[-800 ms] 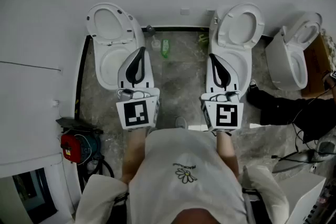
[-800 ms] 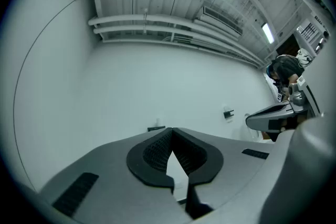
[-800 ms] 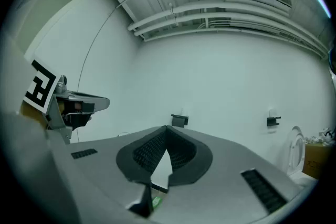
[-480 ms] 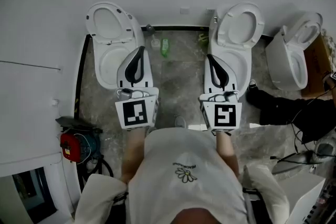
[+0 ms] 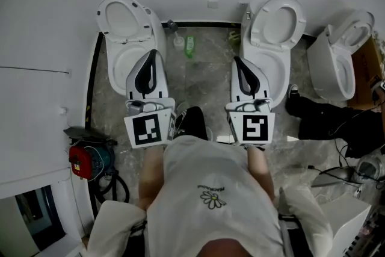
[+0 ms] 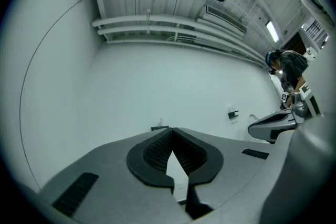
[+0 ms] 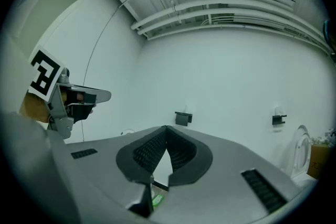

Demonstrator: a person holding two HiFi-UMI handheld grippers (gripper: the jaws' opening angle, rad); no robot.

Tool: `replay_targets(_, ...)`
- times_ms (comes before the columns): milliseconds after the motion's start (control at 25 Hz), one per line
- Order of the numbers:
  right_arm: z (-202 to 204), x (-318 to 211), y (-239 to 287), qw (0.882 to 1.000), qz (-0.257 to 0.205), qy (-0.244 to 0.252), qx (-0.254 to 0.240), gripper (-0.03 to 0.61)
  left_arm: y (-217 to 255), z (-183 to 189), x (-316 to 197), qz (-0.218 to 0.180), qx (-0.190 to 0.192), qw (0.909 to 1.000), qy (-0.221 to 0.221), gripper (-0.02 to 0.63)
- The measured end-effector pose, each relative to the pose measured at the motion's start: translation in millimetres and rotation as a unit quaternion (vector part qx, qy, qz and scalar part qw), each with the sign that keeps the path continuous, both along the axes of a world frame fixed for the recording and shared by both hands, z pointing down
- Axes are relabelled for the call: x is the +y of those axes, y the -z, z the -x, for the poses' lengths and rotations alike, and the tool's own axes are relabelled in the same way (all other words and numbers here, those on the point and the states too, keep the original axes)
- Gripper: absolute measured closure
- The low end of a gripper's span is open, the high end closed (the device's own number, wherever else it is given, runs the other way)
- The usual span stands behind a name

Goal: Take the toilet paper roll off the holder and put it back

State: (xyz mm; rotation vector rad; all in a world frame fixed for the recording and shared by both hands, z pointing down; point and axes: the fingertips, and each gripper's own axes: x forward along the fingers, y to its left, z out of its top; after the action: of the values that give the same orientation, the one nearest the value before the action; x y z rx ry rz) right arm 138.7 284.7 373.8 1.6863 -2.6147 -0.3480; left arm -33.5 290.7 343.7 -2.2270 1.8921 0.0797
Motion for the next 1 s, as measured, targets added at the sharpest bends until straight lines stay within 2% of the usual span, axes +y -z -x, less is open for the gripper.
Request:
replay_targets(240,2,-18,-2,1.0,-0.015,0.001,0.009,0.568,6,13,-32,-0.027,0.011,0.9996,0.002,0.597)
replay_targets(520,0,-70,6,1.0,-0.023,-0.015,0.01,0.568,15,11,-88,-0.04,0.016,0.9989,-0.016,0.597)
replay_targets(720,10,-128,2,0.999,-0.019,-0.026,0.012,0.568,13,16,-142,-0.038,0.016,0.9987,-0.029,0.597)
replay_targets(1000,35,-237,17,0.999,-0.016,-0.046,0.009,0.568,27,22,-246,-0.041,0.012,0.9971,-0.063,0.595)
